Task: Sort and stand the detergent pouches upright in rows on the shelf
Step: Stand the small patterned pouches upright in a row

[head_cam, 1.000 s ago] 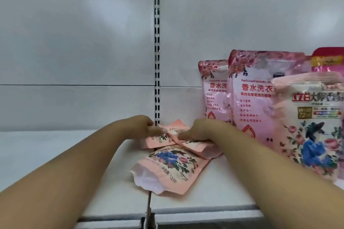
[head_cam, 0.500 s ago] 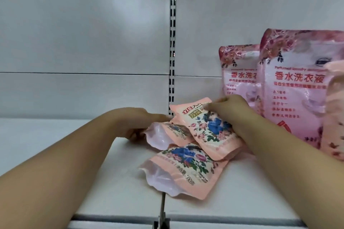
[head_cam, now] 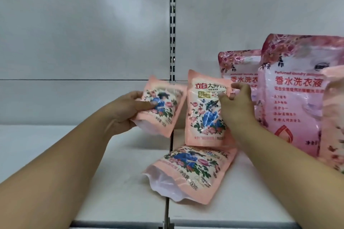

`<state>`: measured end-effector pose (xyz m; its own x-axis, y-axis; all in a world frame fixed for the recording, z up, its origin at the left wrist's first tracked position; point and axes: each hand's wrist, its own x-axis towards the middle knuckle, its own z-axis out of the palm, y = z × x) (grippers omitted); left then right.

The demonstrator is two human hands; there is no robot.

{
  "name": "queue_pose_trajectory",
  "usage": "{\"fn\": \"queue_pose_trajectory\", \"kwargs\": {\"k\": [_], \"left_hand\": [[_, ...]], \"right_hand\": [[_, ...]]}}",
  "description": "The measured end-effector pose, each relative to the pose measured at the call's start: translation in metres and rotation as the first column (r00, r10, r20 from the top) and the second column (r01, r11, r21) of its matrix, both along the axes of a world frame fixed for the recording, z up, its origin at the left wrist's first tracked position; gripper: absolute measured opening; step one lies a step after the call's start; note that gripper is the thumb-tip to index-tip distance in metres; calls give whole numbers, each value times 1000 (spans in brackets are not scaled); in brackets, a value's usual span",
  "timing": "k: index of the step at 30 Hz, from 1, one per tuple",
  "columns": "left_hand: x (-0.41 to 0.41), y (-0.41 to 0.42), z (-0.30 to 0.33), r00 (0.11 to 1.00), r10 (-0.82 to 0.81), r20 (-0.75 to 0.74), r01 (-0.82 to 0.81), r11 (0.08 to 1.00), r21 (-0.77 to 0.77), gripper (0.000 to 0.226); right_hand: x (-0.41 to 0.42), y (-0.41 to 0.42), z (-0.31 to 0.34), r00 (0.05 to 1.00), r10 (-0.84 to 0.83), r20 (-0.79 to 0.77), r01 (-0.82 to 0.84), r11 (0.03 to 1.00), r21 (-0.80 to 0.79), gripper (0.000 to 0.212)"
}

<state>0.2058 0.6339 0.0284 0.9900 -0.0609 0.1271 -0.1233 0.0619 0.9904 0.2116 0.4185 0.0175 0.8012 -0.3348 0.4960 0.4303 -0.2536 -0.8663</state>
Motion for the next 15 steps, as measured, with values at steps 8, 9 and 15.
{"fn": "queue_pose_trajectory", "kwargs": {"k": [8, 9, 15], "left_hand": [[1, 5, -13, 986, -166, 19, 161, 971, 176, 34], [3, 4, -14, 990, -144, 0, 141, 970, 198, 25], [-2, -1, -2, 983, -140, 118, 99, 949, 299, 27]], "right_hand": [[0, -6, 2, 966, 210, -151, -163, 948, 272, 42], [-1, -7, 1, 953, 228, -198, -168, 946, 279, 33], [0, 1, 0, 921, 285, -266, -195, 927, 319, 18]]}}
